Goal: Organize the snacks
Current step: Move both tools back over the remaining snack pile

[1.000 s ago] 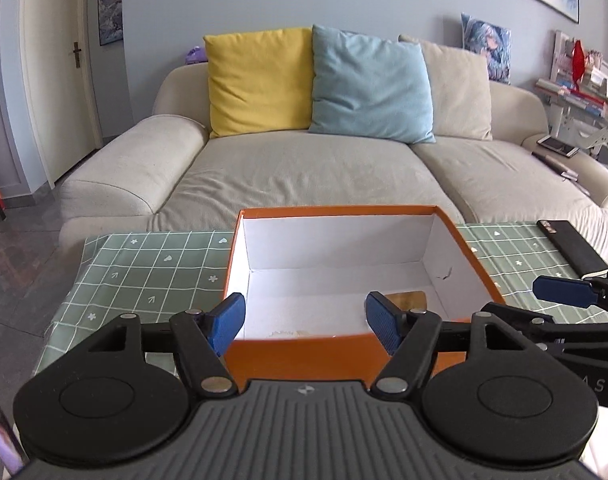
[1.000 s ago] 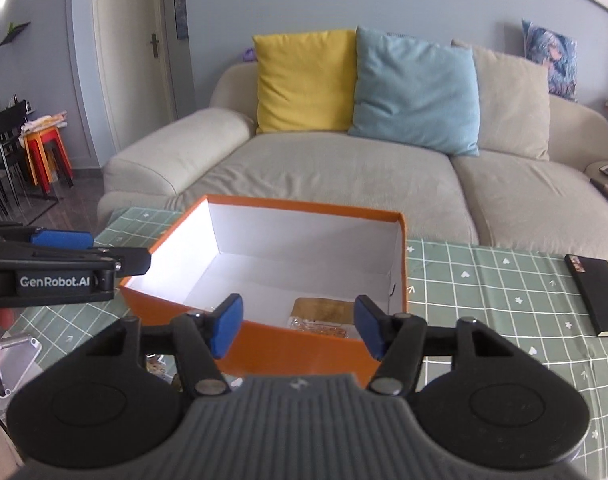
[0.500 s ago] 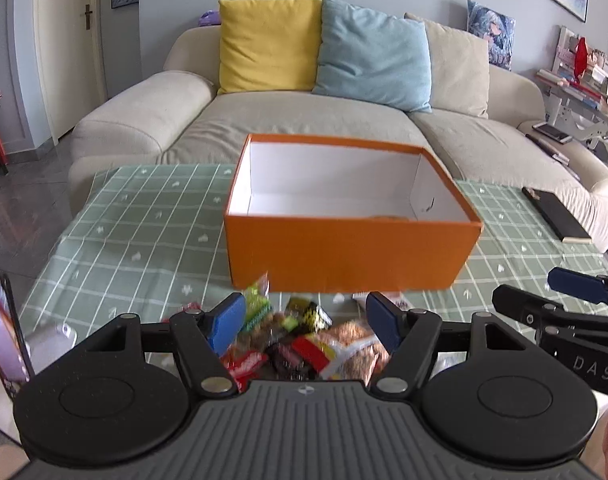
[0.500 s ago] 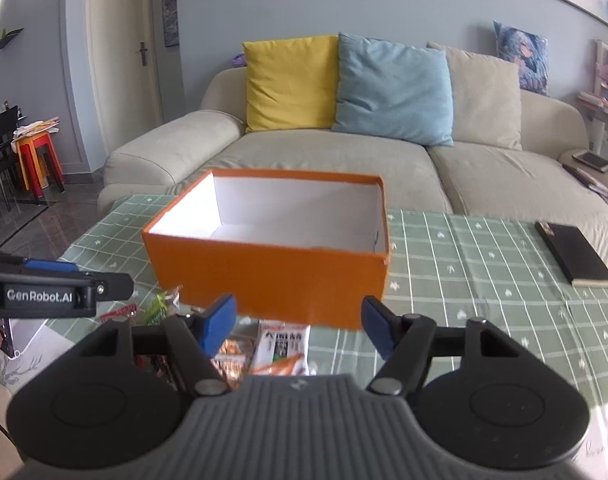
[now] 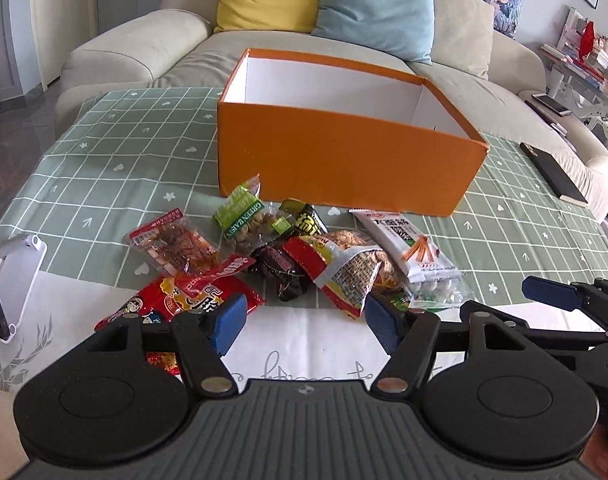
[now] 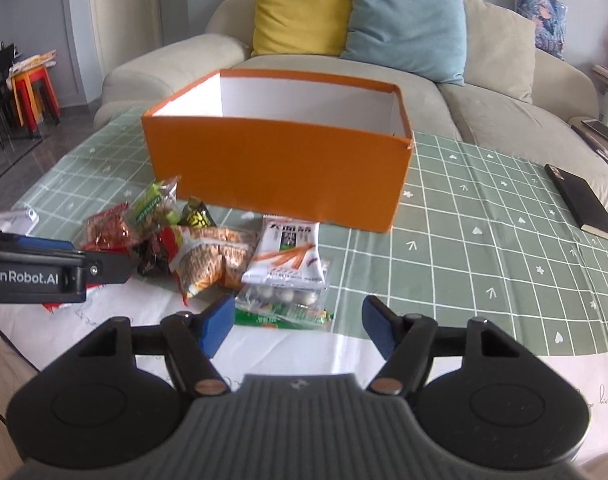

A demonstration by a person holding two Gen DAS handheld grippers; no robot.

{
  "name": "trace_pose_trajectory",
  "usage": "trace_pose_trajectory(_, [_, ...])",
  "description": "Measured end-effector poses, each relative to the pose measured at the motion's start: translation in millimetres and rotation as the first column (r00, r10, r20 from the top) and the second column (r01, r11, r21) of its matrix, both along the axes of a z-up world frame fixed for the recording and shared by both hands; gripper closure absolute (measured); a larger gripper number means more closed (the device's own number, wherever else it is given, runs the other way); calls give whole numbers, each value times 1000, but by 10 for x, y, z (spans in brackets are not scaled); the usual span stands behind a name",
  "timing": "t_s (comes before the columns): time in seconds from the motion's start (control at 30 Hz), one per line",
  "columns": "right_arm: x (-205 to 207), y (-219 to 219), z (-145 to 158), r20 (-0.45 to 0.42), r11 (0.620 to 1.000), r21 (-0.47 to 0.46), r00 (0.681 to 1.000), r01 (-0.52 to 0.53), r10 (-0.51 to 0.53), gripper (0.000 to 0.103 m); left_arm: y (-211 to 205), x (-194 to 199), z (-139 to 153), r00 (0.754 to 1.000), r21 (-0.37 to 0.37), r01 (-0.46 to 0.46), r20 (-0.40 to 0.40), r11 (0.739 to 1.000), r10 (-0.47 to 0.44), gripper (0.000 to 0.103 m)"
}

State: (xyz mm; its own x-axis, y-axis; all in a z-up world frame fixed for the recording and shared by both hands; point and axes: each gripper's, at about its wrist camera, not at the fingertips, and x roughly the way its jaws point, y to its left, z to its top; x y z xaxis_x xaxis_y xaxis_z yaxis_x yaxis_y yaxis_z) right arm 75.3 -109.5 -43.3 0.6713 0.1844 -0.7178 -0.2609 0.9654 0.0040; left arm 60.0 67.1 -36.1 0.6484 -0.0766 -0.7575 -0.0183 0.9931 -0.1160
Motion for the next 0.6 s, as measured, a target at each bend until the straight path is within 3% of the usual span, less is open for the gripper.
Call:
trace_pose_trajectory(0.23, [46, 62, -126, -25, 999, -28, 999, -27, 27, 35, 143, 59, -94, 1000, -29, -24, -13, 999, 24, 26])
trace_pose_trajectory(0.6, [205, 140, -140, -14, 999, -12, 999, -36, 36, 35, 649, 251, -131, 995, -12, -91, -39, 996, 91, 24])
